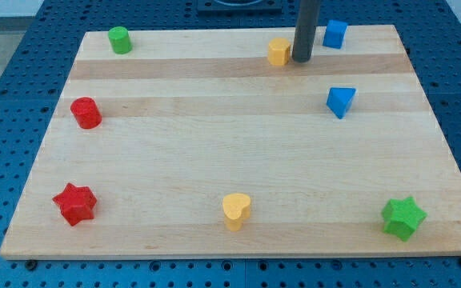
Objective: Place the yellow hexagon at top left side of the blue triangle
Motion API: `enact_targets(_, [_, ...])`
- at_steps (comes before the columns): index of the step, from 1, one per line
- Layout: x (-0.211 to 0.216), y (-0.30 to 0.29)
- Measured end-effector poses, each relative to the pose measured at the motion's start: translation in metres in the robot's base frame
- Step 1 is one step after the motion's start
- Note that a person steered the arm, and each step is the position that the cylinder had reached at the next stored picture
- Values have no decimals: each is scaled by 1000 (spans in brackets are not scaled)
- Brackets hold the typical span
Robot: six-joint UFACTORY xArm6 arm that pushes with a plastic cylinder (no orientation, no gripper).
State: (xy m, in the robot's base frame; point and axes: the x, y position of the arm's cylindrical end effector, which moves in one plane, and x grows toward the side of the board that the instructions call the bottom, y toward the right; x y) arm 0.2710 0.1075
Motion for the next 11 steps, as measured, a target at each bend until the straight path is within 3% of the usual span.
enact_targets(2, [-68,-11])
enact_targets(3, [-57,-35])
enact_targets(6, [44,-8])
enact_targets(7, [59,-8])
enact_targets(9, [2,-9])
enact_targets(10, [0,-34])
enact_targets(11, [24,-51])
